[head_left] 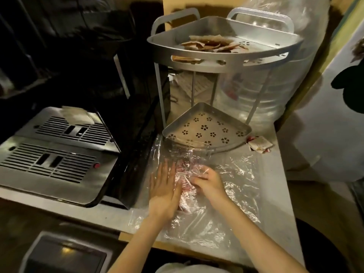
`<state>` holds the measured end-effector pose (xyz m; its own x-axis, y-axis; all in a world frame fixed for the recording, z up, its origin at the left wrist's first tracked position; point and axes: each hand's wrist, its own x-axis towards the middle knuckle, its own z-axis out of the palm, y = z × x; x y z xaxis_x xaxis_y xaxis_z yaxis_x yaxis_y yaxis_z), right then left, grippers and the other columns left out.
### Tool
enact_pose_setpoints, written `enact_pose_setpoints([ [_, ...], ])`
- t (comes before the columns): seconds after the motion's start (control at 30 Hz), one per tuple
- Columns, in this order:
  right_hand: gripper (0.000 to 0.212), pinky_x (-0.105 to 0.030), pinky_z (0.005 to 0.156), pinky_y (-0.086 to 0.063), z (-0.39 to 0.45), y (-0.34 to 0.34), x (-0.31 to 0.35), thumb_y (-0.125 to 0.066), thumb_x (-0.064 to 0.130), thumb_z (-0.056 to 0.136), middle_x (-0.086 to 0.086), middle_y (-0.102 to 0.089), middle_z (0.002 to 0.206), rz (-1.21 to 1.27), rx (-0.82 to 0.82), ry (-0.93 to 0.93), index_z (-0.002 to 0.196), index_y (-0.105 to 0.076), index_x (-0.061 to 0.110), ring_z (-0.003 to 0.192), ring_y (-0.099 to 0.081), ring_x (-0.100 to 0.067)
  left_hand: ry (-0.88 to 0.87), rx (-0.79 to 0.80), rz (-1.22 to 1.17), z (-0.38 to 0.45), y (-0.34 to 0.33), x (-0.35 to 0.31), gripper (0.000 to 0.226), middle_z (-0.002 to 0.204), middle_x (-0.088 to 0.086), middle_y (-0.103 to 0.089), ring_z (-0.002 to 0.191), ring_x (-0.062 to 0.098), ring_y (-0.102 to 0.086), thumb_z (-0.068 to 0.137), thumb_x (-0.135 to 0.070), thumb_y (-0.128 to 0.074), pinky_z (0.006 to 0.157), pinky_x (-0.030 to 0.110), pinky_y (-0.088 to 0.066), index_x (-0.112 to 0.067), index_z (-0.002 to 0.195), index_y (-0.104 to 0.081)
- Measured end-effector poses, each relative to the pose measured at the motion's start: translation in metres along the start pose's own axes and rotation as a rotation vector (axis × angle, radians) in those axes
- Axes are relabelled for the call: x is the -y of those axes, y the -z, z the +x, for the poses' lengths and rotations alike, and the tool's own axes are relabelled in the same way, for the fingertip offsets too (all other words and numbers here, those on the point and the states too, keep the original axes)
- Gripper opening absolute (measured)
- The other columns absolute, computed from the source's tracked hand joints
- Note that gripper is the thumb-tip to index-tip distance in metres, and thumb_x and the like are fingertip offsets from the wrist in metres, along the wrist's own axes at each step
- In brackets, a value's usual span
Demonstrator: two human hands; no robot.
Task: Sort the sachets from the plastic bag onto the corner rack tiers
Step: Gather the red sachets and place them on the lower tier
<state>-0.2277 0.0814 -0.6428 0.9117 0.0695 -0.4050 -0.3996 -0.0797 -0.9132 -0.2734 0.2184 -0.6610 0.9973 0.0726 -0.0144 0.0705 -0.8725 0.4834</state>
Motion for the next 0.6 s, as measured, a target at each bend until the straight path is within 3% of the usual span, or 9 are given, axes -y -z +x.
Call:
enact_pose_setpoints([
  [0.13,0.046,-0.026,0.074,-0.056,-0.008,0.0,0.001,-0.074,0.008,0.073,0.008,-0.064,0.101,-0.1,-0.043,0.109,0.11,-0.052,0.025,0.085,-0.066,-0.009,0.038,0.065,0.003,0.001,-0.012,0.006,0.069,0.151,-0.01,0.024,0.139,0.009,0.023,0.077,-0.064,0.017,0.11,0.033,0.019,-0.034,0.139,0.019],
  [0.27,0.037,-0.013,0.062,-0.052,-0.017,-0.002,0.002,-0.066,0.009,0.081,0.014,-0.06,0.094,-0.134,-0.056,0.175,0.115,-0.052,0.017,0.079,-0.062,0.002,0.047,0.103,0.006,0.004,-0.012,0.007,0.063,0.152,-0.01,0.021,0.14,0.009,0.019,0.082,-0.062,0.013,0.112,0.035,0.015,-0.035,0.139,0.019],
  [0.37,0.038,-0.025,0.071,-0.057,-0.025,-0.006,-0.003,-0.06,0.012,0.086,0.006,-0.061,0.106,-0.143,-0.111,0.198,0.123,-0.049,0.013,0.086,-0.065,-0.012,0.077,0.171,0.07,0.006,-0.007,0.005,0.06,0.153,-0.006,0.02,0.14,0.011,0.02,0.086,-0.059,0.008,0.114,0.038,0.013,-0.032,0.137,0.02],
  [0.4,0.039,-0.023,0.071,-0.056,-0.028,-0.007,-0.005,-0.058,0.012,0.087,0.005,-0.059,0.111,-0.145,-0.135,0.215,0.125,-0.048,0.013,0.085,-0.064,-0.012,0.088,0.191,0.079,0.007,-0.006,0.004,0.06,0.153,-0.006,0.02,0.14,0.011,0.019,0.085,-0.058,0.007,0.115,0.038,0.013,-0.031,0.137,0.021],
  [0.47,0.039,-0.005,0.069,-0.048,-0.035,-0.004,-0.006,-0.055,0.01,0.089,0.007,-0.055,0.112,-0.182,-0.168,0.257,0.127,-0.047,0.01,0.086,-0.055,0.005,0.1,0.234,0.09,0.009,-0.005,0.003,0.062,0.153,-0.005,0.021,0.14,0.012,0.019,0.084,-0.058,0.006,0.115,0.04,0.012,-0.03,0.137,0.023],
  [0.53,0.039,0.0,0.074,-0.043,-0.038,0.004,-0.008,-0.053,0.006,0.089,0.007,-0.054,0.116,-0.239,-0.176,0.282,0.128,-0.047,0.01,0.093,-0.053,0.006,0.112,0.288,0.102,0.012,-0.004,0.004,0.062,0.153,-0.005,0.022,0.14,0.014,0.021,0.087,-0.058,0.003,0.116,0.043,0.011,-0.029,0.138,0.024],
  [0.6,0.04,-0.014,0.09,-0.047,-0.039,0.016,-0.011,-0.051,0.003,0.09,0.003,-0.057,0.124,-0.334,-0.184,0.309,0.128,-0.049,0.013,0.105,-0.057,-0.006,0.126,0.323,0.108,0.015,0.001,0.004,0.064,0.155,-0.003,0.018,0.141,0.016,0.017,0.09,-0.058,-0.004,0.116,0.043,0.009,-0.028,0.143,0.018],
])
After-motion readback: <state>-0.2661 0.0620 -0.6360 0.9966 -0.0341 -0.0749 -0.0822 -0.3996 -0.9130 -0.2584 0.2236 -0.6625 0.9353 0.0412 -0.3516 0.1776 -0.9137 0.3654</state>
